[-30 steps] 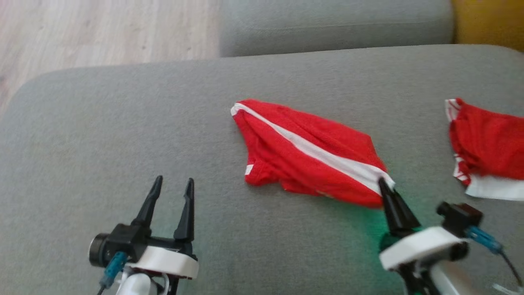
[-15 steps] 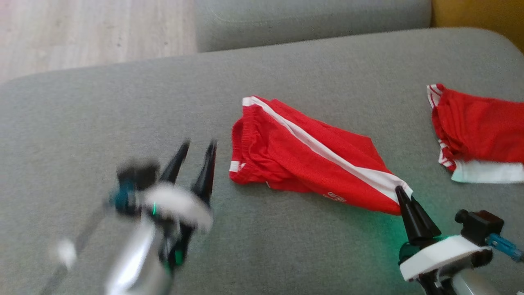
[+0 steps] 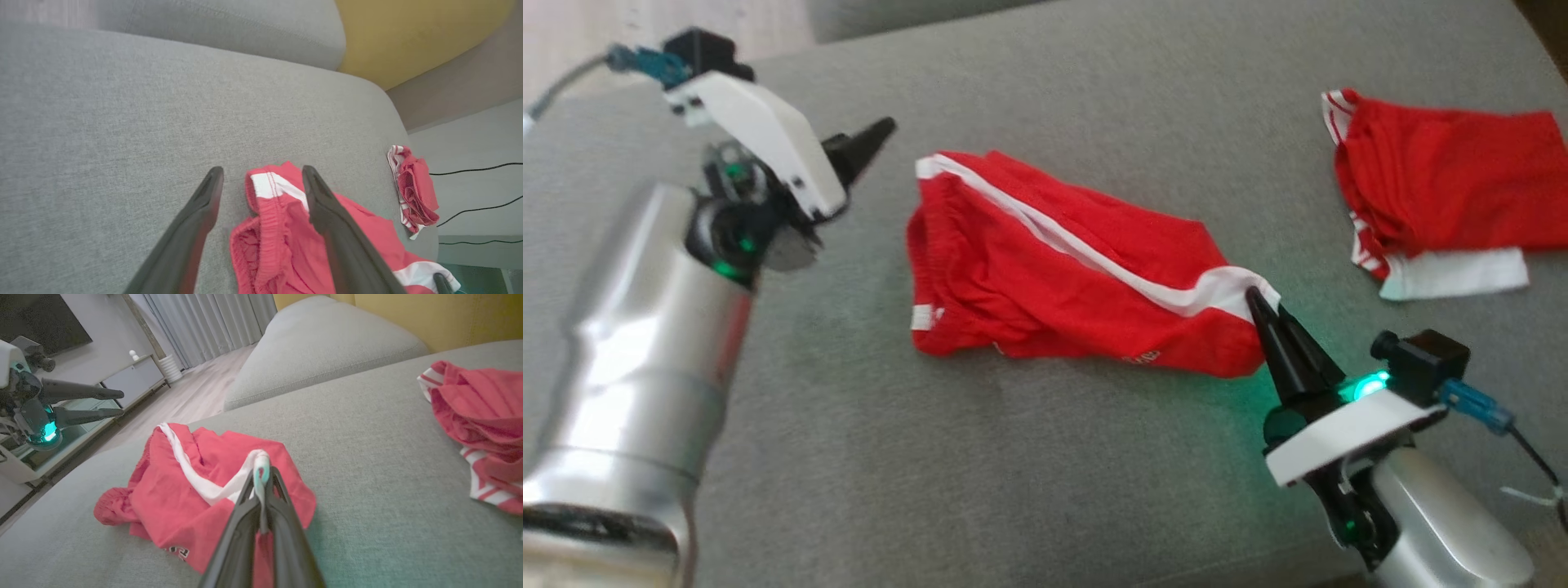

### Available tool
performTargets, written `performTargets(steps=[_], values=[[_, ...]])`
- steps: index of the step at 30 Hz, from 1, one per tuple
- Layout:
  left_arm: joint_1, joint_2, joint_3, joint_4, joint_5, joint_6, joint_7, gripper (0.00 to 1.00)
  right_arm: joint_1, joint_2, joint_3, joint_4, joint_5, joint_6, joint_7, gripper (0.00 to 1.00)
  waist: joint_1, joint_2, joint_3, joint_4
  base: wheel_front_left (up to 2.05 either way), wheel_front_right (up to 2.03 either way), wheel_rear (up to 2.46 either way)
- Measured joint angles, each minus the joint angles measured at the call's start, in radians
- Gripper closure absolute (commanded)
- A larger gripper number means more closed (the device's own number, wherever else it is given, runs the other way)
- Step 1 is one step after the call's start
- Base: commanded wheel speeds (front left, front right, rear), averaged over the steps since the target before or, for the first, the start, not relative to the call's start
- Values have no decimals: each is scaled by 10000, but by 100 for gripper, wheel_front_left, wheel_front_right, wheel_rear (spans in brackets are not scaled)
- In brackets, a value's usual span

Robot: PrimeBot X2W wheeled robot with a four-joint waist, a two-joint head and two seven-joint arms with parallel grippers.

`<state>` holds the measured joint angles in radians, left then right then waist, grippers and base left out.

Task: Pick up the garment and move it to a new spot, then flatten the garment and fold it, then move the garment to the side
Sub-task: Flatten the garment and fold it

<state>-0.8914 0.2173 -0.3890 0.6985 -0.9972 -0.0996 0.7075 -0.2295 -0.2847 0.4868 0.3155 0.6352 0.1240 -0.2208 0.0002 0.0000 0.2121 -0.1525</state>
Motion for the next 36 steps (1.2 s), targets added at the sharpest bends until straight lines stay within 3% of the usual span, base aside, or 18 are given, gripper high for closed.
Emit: performTargets(steps=[5, 10, 36], values=[[-798, 56, 472, 1185, -861, 387, 1321, 0, -522, -12, 560, 230, 0, 0, -151, 100, 1, 0, 564, -535, 0, 0, 0], [-967, 44, 554, 1657, -976, 500, 1753, 0, -704, -13, 692, 387, 63, 0, -228, 100, 1, 0, 856, -799, 0, 0, 0], [-1134, -217, 669, 1831, -1588, 305, 2351, 0, -702, 21, 527, 514, 58, 0, -274, 100, -1, 0, 989, -801, 0, 0, 0]])
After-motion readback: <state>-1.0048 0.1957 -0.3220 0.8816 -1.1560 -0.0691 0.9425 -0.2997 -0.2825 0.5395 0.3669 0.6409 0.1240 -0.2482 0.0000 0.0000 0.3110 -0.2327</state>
